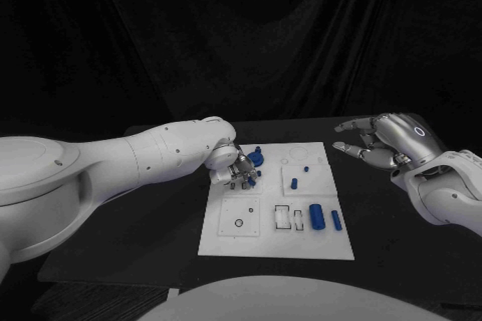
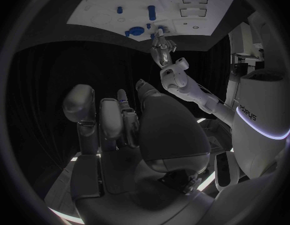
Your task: Assemble the parts on the task board
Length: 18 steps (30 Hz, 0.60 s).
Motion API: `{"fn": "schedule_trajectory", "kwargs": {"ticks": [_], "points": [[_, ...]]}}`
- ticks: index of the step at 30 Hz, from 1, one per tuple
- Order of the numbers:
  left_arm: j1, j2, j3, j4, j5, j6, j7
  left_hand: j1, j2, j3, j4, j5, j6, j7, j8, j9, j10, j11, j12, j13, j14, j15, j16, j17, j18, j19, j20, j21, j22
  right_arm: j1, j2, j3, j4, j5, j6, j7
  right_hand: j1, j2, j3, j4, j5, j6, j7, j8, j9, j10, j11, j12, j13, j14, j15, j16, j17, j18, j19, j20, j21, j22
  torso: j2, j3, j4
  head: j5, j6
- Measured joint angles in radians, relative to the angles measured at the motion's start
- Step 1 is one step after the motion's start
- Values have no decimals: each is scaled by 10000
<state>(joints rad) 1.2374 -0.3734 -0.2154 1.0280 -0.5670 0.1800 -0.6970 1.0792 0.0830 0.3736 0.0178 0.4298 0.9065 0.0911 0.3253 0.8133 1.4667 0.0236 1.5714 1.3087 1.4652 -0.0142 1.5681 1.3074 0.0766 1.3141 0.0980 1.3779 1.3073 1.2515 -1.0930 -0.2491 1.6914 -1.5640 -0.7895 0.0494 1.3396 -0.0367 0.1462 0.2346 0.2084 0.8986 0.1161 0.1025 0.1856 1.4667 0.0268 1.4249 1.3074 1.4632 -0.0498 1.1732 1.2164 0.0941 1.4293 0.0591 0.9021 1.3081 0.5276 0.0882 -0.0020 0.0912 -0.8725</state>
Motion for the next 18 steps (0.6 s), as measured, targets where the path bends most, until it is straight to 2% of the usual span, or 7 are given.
{"fn": "schedule_trajectory", "kwargs": {"ticks": [1, 8, 16, 18], "points": [[0, -22, 0, 21, 0, -5, 0, -21, -22, 186, -133, 10, 3, 1, 0, 41, 0, 0, 0, 0, 0, 0, 0, 0, 0, 0, 0, 0, 0, -5, -3, 0, -1, 0, 7, -1, 0, 0, 0, 0, 0, 0, 0, 0, 0, 0, 0, 0, 0, 0, 0, 0, 0, 0, 0, 0, 0, 0, 0, 0, 0, 5, 0], [0, -297, 0, 305, 0, -51, -28, -139, -140, 303, -133, 90, 31, 5, 0, 131, 0, 0, 0, 0, 0, 0, 0, 0, 0, 0, 0, 0, 0, -53, -30, 0, -5, 0, 64, -11, 0, 0, 0, 0, 0, 0, 0, 0, 0, 0, 0, 0, 0, 0, 0, -38, -14, 0, 0, 0, 0, -1, 0, 2, -5, 20, 0], [0, -638, 0, 682, -17, -96, -43, -178, -103, 306, -133, 91, 40, 7, 0, 148, 0, 1, 0, 0, 0, 0, 0, 0, 1, 0, 0, 0, 0, -72, -24, 0, -21, 2, 117, -23, 0, 0, 28, 28, 0, 0, 0, 0, 0, 0, 0, -66, 0, 0, 0, -38, -31, 0, 0, 0, 0, -2, -2, 5, -7, 20, 0], [0, -732, 0, 810, -93, -97, -46, -230, -154, 329, -111, 91, 55, 15, 0, 164, 0, 1, 0, 0, 0, 0, 0, 0, 1, 0, 0, 0, 0, -73, -16, 0, -26, 2, 135, -27, 0, 0, 28, 28, 0, 0, 0, 0, 0, 0, 0, -66, 0, 0, 0, -38, -31, 0, 0, 0, 0, -3, -4, 7, -7, 12, 0]]}}
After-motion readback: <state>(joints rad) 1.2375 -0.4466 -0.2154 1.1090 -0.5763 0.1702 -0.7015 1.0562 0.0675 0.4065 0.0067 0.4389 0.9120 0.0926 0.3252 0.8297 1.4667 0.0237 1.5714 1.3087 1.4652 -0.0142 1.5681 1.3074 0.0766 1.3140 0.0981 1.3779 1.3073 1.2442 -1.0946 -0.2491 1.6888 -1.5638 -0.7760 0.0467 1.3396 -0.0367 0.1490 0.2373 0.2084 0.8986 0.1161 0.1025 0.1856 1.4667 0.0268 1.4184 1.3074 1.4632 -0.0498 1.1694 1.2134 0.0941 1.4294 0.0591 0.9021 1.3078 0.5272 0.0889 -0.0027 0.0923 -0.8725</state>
